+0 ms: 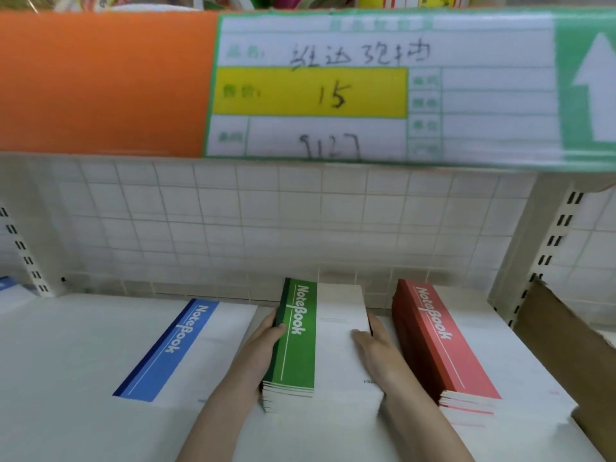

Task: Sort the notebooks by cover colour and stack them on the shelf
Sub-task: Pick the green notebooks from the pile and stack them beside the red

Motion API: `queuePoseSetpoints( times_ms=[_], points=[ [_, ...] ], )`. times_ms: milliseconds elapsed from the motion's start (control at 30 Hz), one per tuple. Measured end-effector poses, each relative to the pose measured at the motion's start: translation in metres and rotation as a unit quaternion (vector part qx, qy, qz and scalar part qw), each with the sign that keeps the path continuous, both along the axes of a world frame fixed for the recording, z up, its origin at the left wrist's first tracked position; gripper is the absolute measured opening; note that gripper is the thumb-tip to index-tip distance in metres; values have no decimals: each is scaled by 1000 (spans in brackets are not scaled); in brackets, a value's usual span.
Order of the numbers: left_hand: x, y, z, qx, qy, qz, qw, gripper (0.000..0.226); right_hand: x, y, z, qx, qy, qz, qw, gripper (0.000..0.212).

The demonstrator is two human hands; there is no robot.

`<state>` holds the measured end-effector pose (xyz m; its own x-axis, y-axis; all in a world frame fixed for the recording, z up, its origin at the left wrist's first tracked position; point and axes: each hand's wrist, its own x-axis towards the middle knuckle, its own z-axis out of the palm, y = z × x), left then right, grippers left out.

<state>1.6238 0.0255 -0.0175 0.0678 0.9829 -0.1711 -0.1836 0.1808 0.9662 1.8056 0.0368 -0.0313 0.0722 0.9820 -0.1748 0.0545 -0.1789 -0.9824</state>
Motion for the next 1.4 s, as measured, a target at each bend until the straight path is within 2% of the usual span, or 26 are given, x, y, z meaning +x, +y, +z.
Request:
queuePoseSetpoints(
  times_ms=[200, 333, 500, 700, 767, 833, 933, 1000, 1167, 1267, 1333, 1400],
  points=[
    [-8, -8, -2, -2, 1, 12, 1000, 25, 6, -2, 4, -35, 4, 5, 999, 46],
    [-12, -9, -13, -8, 34, 9, 999, 18, 6, -4, 3, -49, -41, 26, 998, 42],
    [-11, -10, -15, 0, 65, -8, 998, 19, 5, -2, 3, -57, -65, 27, 996, 47],
    [-11, -13, -14, 18, 62, -4, 998, 14, 5, -9, 11, -63, -32, 26, 997, 45],
    [-10, -15, -16, 49, 102, 27, 993, 13, 4, -16, 17, -54, -60, 19, 997, 55],
    [-9, -16, -16, 95, 128, 70, 985, 17, 4, -25, 26, -19, -144, 25, 989, 62],
    [-12, -13, -11, 139, 112, 148, 973, 17, 0, -36, 42, 90, -327, 27, 940, 59],
    [-18, -14, -5, 167, 157, 159, 960, 19, -10, -42, 50, 149, -397, 47, 904, 56],
    [-50, -36, -3, 201, 304, 115, 924, 24, -51, -53, 56, 222, -463, 96, 852, 49],
    [-83, -53, -8, 201, 358, 145, 900, 22, -88, -55, 56, 288, -504, 116, 806, 40],
    [-109, -65, -8, 193, 383, 178, 886, 23, -118, -57, 54, 317, -534, 148, 770, 42],
    [-138, -77, -8, 191, 439, 200, 855, 24, -150, -60, 51, 327, -550, 185, 746, 47]
  ],
)
